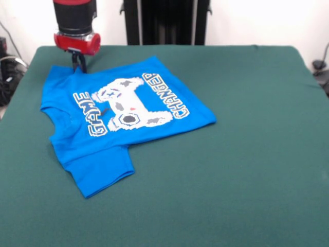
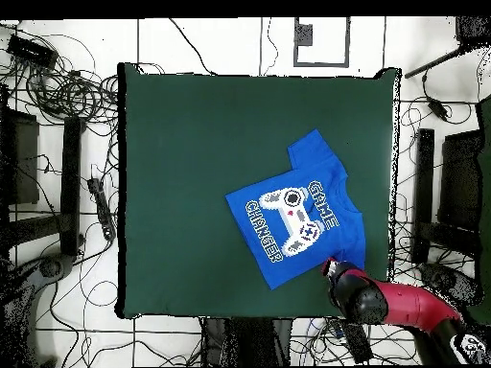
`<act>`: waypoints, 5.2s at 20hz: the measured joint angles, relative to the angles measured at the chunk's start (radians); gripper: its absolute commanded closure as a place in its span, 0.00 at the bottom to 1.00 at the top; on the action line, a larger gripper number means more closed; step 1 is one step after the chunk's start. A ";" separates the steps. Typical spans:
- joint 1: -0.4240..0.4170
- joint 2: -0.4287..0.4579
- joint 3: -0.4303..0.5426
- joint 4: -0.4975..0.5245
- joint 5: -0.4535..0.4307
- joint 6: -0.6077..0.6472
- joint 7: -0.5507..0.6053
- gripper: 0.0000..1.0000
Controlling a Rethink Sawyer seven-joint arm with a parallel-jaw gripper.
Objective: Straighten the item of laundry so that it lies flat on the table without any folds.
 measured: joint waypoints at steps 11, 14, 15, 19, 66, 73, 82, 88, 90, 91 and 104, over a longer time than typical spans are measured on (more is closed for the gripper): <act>-0.006 0.000 -0.001 0.007 -0.020 -0.033 0.000 0.00; -0.009 0.000 0.001 0.008 -0.029 -0.036 0.000 0.00; -0.009 0.000 0.001 0.008 -0.030 -0.036 0.000 0.00; -0.013 0.000 0.004 0.009 -0.030 -0.036 0.000 0.00; -0.025 -0.119 0.039 -0.020 0.065 0.253 0.000 0.00; -0.022 -0.132 0.039 -0.019 0.076 0.259 0.000 0.00; 0.009 -0.118 0.039 -0.020 0.082 0.259 0.000 0.00; 0.024 -0.105 0.039 -0.034 0.082 0.259 0.000 0.00; 0.029 -0.096 0.039 -0.041 0.082 0.259 0.000 0.00; 0.036 -0.085 0.039 -0.050 0.083 0.259 0.000 0.00; 0.113 -0.005 0.039 -0.119 0.099 0.259 0.000 0.00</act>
